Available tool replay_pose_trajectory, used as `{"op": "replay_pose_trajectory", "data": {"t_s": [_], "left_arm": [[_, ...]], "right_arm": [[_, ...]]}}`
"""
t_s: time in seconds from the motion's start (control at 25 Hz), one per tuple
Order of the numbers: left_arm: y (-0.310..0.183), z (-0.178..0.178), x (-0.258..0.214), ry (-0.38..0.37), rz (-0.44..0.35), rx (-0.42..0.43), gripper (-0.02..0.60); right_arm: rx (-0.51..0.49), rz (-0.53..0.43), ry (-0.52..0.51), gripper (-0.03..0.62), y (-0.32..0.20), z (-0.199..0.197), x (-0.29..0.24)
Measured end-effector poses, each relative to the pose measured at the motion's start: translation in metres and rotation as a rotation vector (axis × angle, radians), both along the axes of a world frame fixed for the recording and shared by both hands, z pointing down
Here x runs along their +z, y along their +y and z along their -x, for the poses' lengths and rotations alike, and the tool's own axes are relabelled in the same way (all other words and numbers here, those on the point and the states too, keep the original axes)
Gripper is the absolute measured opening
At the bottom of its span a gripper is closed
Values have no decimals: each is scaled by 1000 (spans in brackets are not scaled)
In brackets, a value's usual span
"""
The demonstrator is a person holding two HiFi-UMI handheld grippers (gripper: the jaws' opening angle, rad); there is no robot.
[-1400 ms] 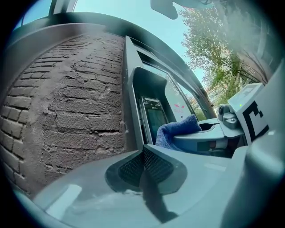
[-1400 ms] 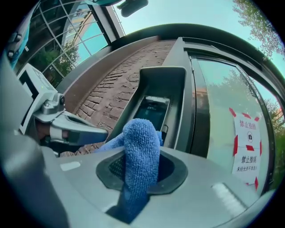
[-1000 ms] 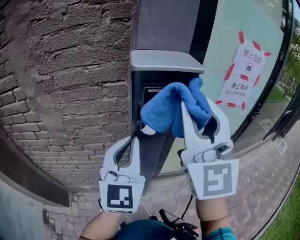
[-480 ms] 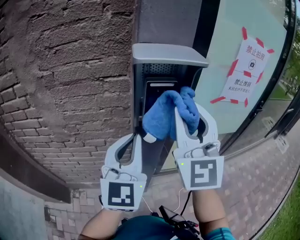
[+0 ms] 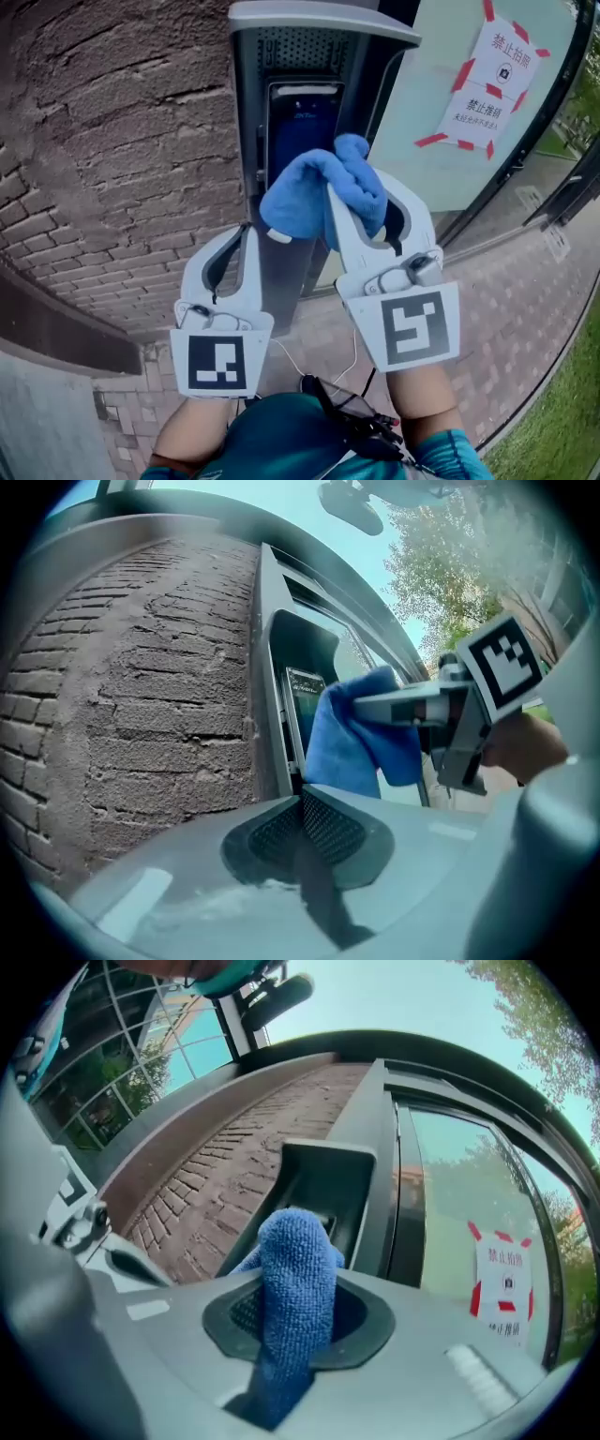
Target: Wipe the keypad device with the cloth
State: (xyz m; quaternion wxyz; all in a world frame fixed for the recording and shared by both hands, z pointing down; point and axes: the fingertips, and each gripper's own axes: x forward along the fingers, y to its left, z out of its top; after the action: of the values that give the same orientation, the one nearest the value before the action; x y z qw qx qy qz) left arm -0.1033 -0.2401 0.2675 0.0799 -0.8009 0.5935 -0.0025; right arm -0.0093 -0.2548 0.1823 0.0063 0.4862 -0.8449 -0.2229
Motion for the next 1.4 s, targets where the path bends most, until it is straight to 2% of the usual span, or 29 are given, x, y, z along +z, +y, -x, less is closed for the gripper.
{"op": "replay_pose_trajectory", "data": {"t_s": [0.16,0.24,0.32,0.56,0.72,0.84,0.92,1.08,1.2,1.32,1.4], "left_arm": [[6,14,-5,-13,-20,-28,-9],[11,22,-4,-18,-30,-42,-9],[15,28,-2,-22,-29,-54,-9],[21,39,2,-26,-20,-73,-9],[21,35,12,-32,-1,-64,-9],[20,26,23,-42,29,-44,-9],[19,18,31,-52,48,-25,-9],[16,1,38,-62,53,14,-9],[15,-5,44,-49,63,31,-9],[12,-3,51,-22,82,37,-9],[9,-2,51,-29,70,57,-9]], "right_arm": [[-26,-241,54,69,19,30,-75],[-34,-305,63,69,19,47,-94],[-41,-324,77,69,16,64,-99],[-69,-239,150,67,15,95,-52],[-97,-151,215,66,13,97,-1],[-111,-108,231,67,15,87,16],[-95,-114,201,67,16,72,7],[-1,-203,82,67,9,35,-36],[23,-211,90,67,-4,30,-33],[35,-105,152,67,-15,31,10],[31,-19,173,67,-18,34,42]]}}
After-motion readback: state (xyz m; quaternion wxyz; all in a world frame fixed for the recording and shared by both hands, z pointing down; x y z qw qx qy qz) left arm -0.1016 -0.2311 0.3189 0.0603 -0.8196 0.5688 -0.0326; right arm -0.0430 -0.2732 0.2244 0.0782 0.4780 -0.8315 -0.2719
